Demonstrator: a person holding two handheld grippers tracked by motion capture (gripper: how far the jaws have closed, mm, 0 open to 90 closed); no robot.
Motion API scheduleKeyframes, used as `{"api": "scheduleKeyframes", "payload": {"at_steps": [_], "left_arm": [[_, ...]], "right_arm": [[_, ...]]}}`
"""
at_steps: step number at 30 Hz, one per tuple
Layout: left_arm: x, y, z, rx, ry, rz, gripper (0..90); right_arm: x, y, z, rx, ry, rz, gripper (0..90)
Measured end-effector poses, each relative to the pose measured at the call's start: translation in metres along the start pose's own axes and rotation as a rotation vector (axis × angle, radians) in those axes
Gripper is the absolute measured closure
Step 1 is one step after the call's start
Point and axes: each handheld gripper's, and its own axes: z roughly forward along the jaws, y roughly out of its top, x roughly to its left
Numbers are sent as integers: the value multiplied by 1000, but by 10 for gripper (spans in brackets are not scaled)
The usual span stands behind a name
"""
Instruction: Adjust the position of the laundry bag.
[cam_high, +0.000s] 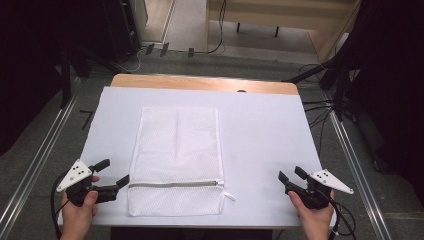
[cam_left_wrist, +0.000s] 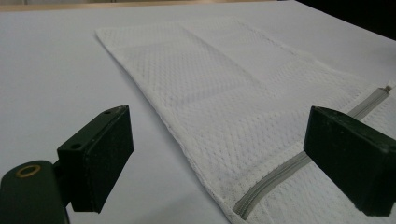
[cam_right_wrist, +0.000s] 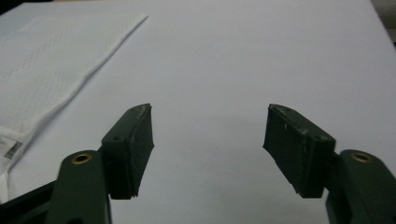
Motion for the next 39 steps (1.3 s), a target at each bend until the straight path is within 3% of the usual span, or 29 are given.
{"api": "scheduleKeyframes", "payload": {"at_steps": [2,5,9,10,11,13,19,20,21,25,27,30,39], "left_arm": [[0,0,1,2,3,-2,81],[1,0,2,-7,-3,-27,81],[1,-1,5,4,4,-21,83],[1,-1,6,8,1,-21,83],[1,-2,8,16,2,-19,83],[0,-2,10,24,2,-14,83],[3,-4,8,28,12,-15,84],[3,-4,8,28,12,-15,84],[4,-5,6,27,10,-20,84],[6,-6,6,26,14,-31,84],[7,-6,6,30,15,-31,86],[7,-6,6,41,20,-32,134],[6,-6,9,38,20,-30,135]], "right_arm": [[2,0,3,-1,-7,10,367],[23,-2,19,20,-49,-31,414],[37,1,29,23,-18,-51,492],[41,2,33,14,2,-39,525],[47,7,40,7,53,-11,575],[55,13,49,15,93,2,604],[88,30,85,85,174,-30,675],[88,30,85,85,174,-30,675],[96,34,97,115,192,-28,688],[105,37,118,169,178,13,695],[107,38,127,201,193,66,684],[110,39,135,214,195,98,679],[119,36,152,252,217,100,658]]}}
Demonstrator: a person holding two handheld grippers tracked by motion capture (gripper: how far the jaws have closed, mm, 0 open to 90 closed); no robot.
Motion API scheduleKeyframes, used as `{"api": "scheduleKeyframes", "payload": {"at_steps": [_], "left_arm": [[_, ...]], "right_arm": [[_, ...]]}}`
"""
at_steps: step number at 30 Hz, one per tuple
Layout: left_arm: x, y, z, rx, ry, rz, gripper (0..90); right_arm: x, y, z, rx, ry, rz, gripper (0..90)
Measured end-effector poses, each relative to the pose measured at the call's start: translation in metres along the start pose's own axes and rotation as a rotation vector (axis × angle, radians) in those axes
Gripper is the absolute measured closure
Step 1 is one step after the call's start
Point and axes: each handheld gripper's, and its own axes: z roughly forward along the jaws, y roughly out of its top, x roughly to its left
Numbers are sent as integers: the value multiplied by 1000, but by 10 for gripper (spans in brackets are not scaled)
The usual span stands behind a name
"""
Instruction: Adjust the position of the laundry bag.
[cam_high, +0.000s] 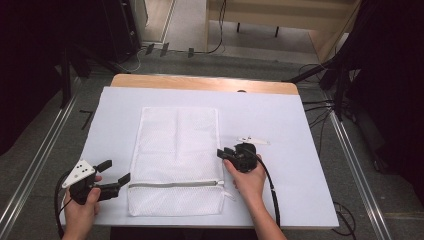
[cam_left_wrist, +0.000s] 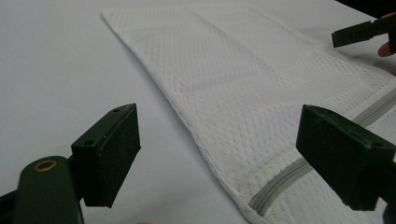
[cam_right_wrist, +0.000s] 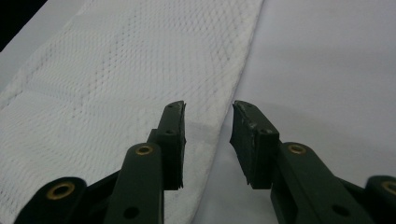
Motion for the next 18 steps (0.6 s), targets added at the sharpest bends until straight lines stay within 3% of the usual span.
{"api": "scheduleKeyframes", "payload": {"at_steps": [6,7,9,10,18], "left_arm": [[-1,0,0,4,-2,6,135],[-1,0,0,5,-2,5,135],[-1,0,-1,3,-3,3,135],[0,0,-1,1,0,1,136],[0,-1,-1,1,-4,0,135]], "right_arm": [[7,-1,9,25,-7,-18,693],[9,-2,11,22,-21,-31,768],[8,-2,11,27,-26,-31,819],[5,-2,10,27,-40,-31,900],[-4,0,0,25,-54,-50,900]]}}
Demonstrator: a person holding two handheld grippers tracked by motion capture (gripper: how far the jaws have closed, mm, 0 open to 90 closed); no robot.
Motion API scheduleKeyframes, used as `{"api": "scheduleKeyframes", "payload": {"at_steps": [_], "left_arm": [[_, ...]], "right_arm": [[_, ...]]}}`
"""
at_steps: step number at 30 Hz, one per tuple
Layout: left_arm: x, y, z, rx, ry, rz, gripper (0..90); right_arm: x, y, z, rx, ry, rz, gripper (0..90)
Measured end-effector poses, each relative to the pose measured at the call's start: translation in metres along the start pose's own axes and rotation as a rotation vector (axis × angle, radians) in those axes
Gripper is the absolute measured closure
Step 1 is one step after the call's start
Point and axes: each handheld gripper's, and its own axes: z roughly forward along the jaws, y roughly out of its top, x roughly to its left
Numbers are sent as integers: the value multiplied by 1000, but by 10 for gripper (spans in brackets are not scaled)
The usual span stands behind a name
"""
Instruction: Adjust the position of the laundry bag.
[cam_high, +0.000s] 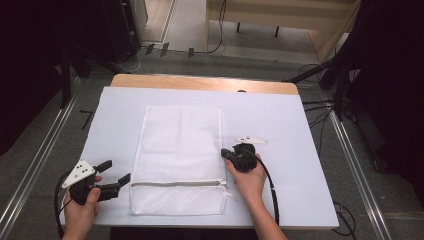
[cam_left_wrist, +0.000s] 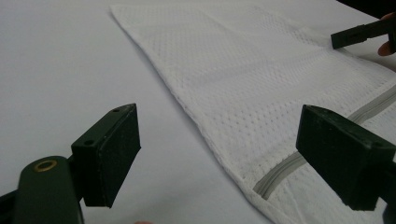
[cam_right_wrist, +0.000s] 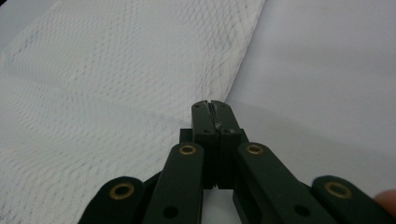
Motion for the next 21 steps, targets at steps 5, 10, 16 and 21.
{"api": "scheduleKeyframes", "payload": {"at_steps": [5,10,16,21], "left_arm": [[0,0,0,1,1,0,135],[0,0,1,4,0,0,135],[-1,0,1,7,-2,3,135],[0,0,1,7,-2,3,135]], "right_arm": [[-11,-1,-8,-5,-18,17,900],[-31,-1,-21,-15,-38,35,900],[-51,2,-33,-25,-54,46,900],[-64,6,-41,-43,-106,30,900]]}}
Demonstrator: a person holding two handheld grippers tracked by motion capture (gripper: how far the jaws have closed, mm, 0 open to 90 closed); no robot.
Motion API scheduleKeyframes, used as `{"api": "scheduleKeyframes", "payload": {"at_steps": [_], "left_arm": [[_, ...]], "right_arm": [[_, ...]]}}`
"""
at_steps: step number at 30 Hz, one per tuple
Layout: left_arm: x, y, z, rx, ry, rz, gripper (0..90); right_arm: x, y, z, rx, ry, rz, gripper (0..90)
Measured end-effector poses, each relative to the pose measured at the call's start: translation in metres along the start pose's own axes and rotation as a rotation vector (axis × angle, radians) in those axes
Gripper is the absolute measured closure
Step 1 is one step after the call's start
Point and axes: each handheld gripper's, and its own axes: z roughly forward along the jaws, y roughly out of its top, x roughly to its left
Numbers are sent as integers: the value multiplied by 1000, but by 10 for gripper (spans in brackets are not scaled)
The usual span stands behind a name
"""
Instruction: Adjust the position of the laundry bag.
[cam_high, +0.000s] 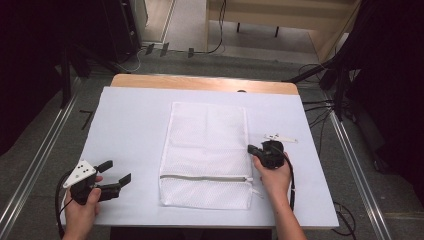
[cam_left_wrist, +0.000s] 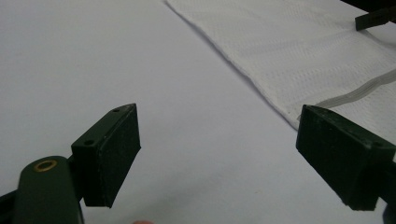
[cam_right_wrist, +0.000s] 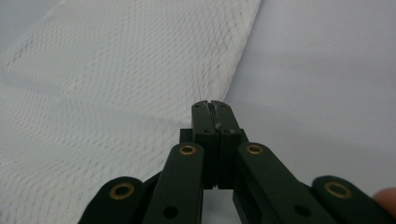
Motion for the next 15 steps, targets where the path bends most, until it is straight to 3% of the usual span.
{"api": "scheduleKeyframes", "payload": {"at_steps": [7,8,10,15], "left_arm": [[0,-1,-3,-1,0,0,135],[0,-1,-3,-3,4,-3,135],[0,0,-3,-8,-1,-5,135],[-1,0,-2,-4,-3,3,135]], "right_arm": [[-6,0,6,2,-25,-14,900],[-5,-1,5,-4,-27,-6,796],[-6,0,0,-28,-22,-18,711],[-7,-2,-22,-59,-31,-57,609]]}}
